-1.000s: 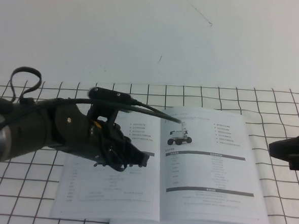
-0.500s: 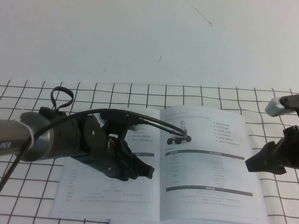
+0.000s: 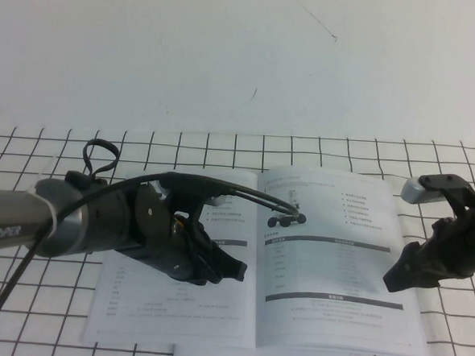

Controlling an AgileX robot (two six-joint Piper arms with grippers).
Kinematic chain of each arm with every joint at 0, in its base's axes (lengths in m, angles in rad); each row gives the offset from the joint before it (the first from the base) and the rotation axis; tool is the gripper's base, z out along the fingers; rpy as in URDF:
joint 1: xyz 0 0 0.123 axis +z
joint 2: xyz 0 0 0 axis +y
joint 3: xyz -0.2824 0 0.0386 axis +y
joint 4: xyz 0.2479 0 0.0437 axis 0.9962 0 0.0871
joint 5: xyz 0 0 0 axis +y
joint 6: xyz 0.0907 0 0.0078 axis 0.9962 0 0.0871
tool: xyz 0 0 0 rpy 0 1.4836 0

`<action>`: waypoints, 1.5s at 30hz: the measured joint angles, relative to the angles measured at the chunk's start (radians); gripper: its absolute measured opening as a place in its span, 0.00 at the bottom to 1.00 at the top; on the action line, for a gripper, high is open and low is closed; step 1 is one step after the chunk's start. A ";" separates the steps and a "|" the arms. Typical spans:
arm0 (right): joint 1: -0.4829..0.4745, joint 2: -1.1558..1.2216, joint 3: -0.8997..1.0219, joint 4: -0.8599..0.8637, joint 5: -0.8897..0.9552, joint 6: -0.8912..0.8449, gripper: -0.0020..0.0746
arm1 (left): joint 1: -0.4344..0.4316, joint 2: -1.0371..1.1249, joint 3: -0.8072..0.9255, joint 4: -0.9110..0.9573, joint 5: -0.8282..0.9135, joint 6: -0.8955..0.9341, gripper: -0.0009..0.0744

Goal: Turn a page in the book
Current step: Open the closed book

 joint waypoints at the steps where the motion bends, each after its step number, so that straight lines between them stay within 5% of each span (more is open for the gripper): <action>1: 0.000 0.005 -0.002 0.000 0.000 0.002 0.62 | 0.000 0.000 0.000 0.000 0.000 0.000 0.01; 34: -0.002 0.064 -0.012 0.479 0.170 -0.167 0.62 | 0.000 0.000 0.000 0.000 -0.003 -0.002 0.01; 38: -0.002 0.046 -0.068 0.374 0.172 -0.097 0.62 | 0.000 0.000 0.000 0.000 -0.003 -0.002 0.01; 45: -0.001 0.020 -0.213 -0.052 0.156 0.247 0.62 | 0.000 0.000 0.000 0.000 -0.003 -0.002 0.01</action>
